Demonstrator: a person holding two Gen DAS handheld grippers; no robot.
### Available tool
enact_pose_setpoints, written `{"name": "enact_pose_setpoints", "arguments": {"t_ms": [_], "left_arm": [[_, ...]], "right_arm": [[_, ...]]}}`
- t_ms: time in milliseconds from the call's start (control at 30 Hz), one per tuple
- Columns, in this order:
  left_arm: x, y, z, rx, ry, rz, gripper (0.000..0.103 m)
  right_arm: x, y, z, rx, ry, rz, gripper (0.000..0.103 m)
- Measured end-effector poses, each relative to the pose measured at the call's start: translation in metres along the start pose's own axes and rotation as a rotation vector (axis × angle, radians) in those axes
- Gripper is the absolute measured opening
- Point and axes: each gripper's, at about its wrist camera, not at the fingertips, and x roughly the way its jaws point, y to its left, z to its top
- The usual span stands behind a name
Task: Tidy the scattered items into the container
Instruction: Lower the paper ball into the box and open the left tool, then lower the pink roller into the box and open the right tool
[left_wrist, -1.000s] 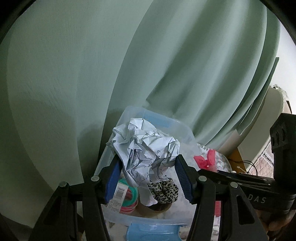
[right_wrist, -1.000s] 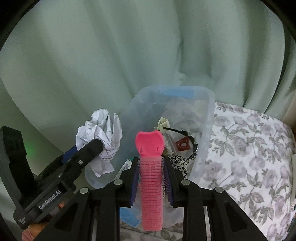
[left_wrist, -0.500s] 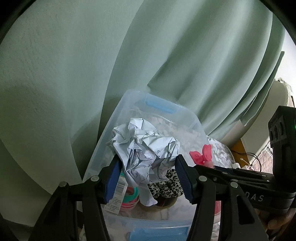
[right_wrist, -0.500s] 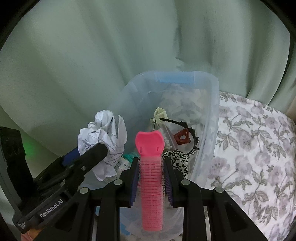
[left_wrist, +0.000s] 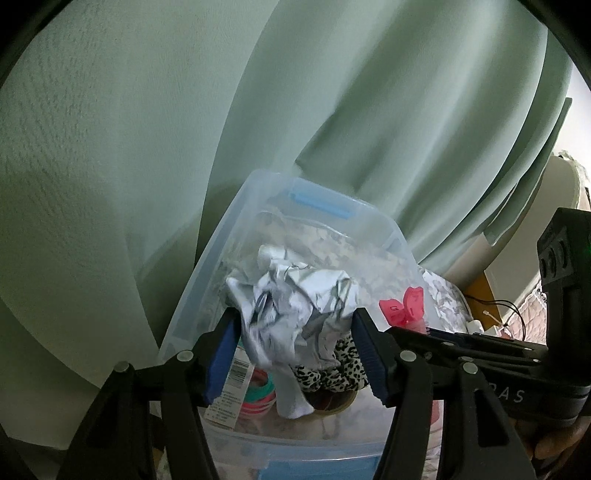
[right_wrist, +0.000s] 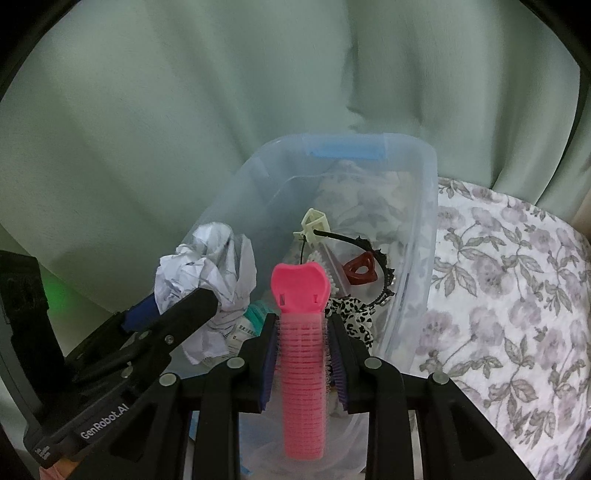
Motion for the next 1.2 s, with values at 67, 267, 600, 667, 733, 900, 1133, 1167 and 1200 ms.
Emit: {"name": "enact_pose_setpoints", "arguments": {"t_ms": [67,267,600,667,733,900,1133,1167,1200], "left_arm": [[0.001,0.0,0.0,-0.001,0.002,0.003,0.063],[0.009,-0.004,0.001,0.003,-0.004,0.003,0.063],[0.0,-0.003,0.001,0.0,-0.016,0.011,0.063],[-0.001,-0.003,0.001,0.0,-0.017,0.013,0.063],[-0.002,-0.004,0.001,0.001,-0.016,0.013,0.063],[-0.003,-0.009,0.0,0.011,-0.019,0.011,0.063],[-0.008,-0.016,0.001,0.025,-0.022,0.008,0.063],[-0.008,-0.017,0.001,0.027,-0.021,0.008,0.063],[-0.009,-0.018,0.0,0.028,-0.02,0.009,0.063]], "right_arm": [[0.001,-0.001,0.0,0.003,0.0,0.001,0.03],[-0.002,-0.001,0.001,-0.001,-0.003,0.004,0.03],[-0.006,0.004,0.0,-0.025,-0.014,-0.018,0.041],[-0.008,0.003,0.0,-0.021,-0.018,-0.015,0.043],[-0.01,0.004,0.0,-0.022,-0.022,-0.014,0.044],[-0.015,0.004,-0.002,-0.021,-0.029,-0.013,0.044],[-0.024,0.002,-0.006,-0.023,-0.042,-0.017,0.045],[-0.026,0.002,-0.007,-0.024,-0.044,-0.018,0.045],[-0.027,0.001,-0.007,-0.024,-0.046,-0.02,0.045]]}}
